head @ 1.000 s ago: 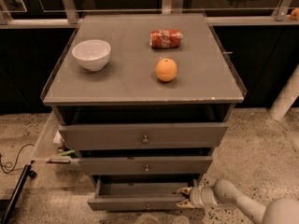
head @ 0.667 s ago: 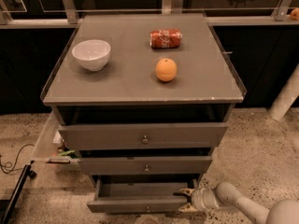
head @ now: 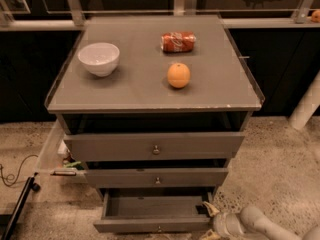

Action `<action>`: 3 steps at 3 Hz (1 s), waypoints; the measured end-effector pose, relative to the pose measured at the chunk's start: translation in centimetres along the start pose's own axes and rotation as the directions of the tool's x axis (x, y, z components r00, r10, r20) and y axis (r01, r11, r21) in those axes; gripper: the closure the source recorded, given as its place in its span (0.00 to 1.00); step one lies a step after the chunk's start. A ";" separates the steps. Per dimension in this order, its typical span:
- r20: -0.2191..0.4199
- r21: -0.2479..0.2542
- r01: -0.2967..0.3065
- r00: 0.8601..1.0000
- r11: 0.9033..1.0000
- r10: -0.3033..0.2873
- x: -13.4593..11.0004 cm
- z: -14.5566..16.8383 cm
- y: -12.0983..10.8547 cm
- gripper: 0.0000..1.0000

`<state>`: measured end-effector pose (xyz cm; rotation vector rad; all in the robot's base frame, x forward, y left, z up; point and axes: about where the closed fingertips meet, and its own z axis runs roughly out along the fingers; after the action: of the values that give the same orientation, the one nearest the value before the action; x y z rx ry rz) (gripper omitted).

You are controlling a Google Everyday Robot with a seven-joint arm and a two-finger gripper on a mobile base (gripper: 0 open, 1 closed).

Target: Open bottom drawer

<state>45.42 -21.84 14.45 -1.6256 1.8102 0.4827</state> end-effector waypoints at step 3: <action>-0.043 0.016 0.041 0.998 0.999 -0.040 0.6 -2.6 0.2 0.99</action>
Offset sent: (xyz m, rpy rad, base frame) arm -0.2944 -0.1282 -0.0329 -0.1747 0.0161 -0.0885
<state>44.63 -23.99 15.88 -1.6692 1.8041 0.4161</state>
